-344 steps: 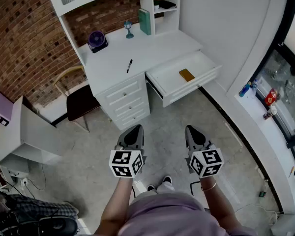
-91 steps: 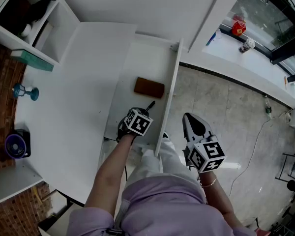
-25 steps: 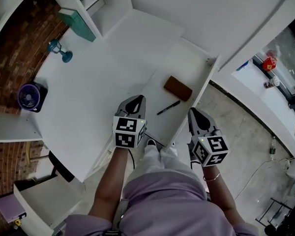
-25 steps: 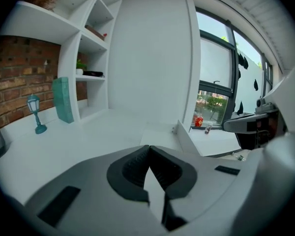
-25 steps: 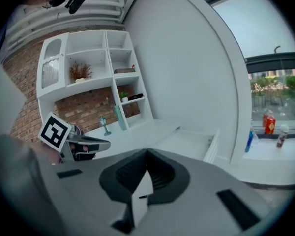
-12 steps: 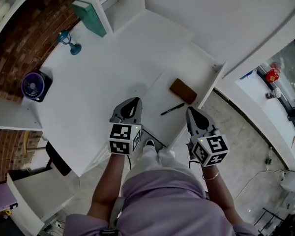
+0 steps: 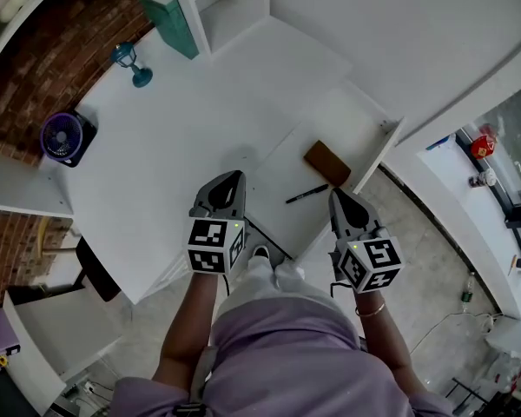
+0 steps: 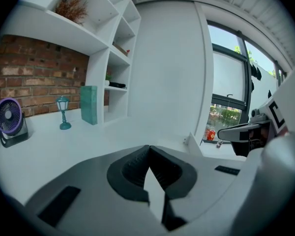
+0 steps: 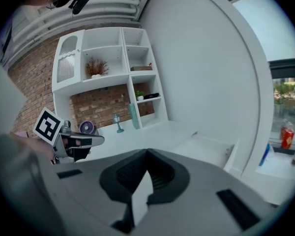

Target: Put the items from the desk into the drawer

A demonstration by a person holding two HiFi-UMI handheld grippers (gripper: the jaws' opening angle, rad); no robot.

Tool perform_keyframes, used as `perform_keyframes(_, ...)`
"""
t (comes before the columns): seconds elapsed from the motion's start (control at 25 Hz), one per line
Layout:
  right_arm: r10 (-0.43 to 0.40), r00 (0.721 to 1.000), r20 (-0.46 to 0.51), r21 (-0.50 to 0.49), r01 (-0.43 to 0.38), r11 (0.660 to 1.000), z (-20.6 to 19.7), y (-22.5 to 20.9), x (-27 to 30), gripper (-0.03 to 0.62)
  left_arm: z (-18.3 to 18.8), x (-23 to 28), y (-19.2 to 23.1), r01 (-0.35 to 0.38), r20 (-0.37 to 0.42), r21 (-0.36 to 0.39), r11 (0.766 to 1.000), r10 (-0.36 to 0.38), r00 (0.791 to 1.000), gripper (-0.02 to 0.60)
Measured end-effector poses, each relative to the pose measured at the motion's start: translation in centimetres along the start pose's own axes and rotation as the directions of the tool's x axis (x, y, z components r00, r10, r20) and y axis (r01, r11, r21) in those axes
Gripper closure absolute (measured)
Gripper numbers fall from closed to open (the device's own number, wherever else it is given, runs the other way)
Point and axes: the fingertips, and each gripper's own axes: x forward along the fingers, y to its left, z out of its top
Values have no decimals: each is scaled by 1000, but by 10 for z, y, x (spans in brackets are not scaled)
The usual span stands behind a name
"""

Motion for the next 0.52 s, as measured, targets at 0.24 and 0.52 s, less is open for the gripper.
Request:
perform_keyframes(0.24, 23, 1000, -8, -11, -23, 1000, 0, 3, 4, 591, 2, -8, 2, -12, 17, -16, 1000, 13, 1000, 581)
perform_keyframes(0.52, 35, 999, -6, -6, -35, 999, -1, 4, 6, 591, -1, -16, 8, -18, 24, -47, 999, 19, 1000, 581)
